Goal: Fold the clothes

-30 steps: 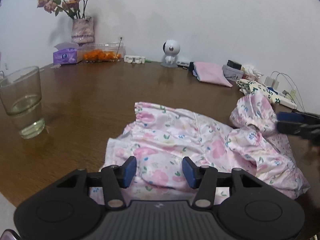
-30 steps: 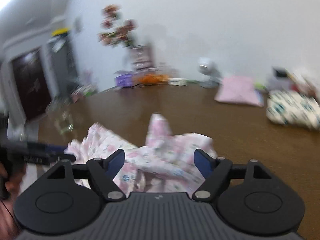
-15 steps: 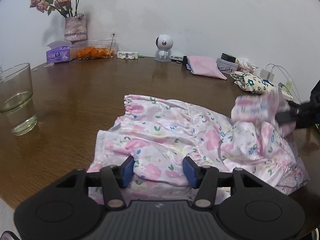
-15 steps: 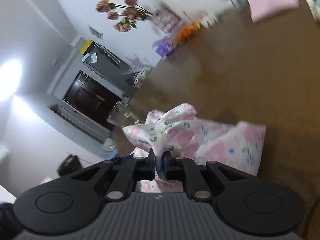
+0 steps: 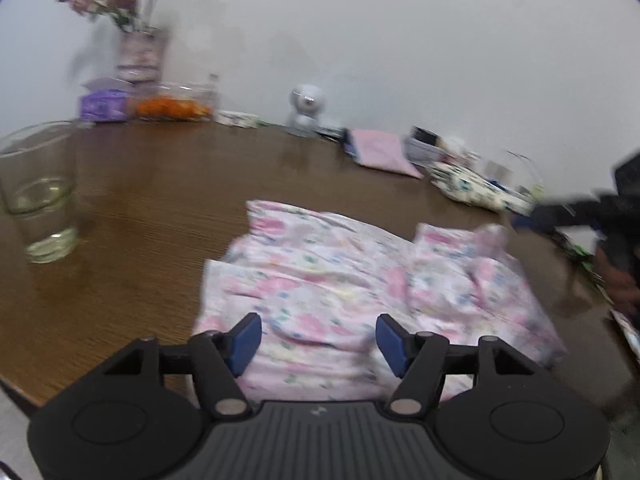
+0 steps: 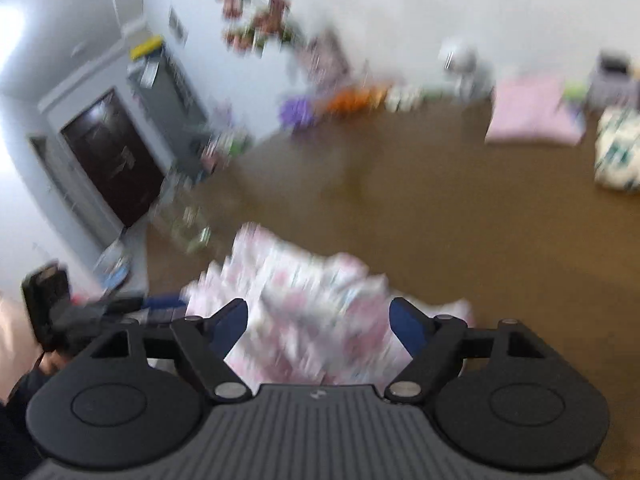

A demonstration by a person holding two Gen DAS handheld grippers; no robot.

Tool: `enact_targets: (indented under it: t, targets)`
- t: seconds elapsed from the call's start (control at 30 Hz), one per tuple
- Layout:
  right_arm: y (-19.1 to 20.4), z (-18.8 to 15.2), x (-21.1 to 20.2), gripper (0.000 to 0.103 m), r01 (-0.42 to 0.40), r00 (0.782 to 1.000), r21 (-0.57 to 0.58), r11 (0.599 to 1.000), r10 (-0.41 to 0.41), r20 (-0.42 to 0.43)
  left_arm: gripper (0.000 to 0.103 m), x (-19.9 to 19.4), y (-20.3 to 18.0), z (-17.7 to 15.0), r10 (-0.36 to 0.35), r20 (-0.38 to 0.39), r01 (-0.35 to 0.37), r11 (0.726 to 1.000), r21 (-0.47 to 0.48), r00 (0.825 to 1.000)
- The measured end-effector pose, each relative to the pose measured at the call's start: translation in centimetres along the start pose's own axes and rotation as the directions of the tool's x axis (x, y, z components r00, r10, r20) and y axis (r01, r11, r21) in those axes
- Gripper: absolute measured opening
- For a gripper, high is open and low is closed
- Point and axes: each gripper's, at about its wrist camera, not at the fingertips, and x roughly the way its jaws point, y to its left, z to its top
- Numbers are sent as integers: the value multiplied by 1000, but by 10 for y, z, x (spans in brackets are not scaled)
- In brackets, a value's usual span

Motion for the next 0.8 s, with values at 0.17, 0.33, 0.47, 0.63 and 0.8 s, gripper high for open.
enact_targets:
  t: [0.17,0.33,0.47,0.63,0.8]
  targets:
    - [-9,6,26,59,139,990,-78,987,-138,29,60,23,-22,2,92,-113,-85,994,62,989]
    - [-2,-13,81,22,117,980,-182,976,-143,-137,57,41,-27,7,165,-84,-157,983,91,983]
    - [7,-25,72,20,180,973,-177,967,-202,-111,57,70,-24,25,173,-75,-161,977,137,982]
    - [20,-47,45,18,373,920,-115,921,-384,-85,54,114,-30,54,114,-88,-95,975,199,990]
    - [30,-77,3,18,525,846,-20,851,-524,-101,43,165,-64,86,37,-139,2,962,272,990]
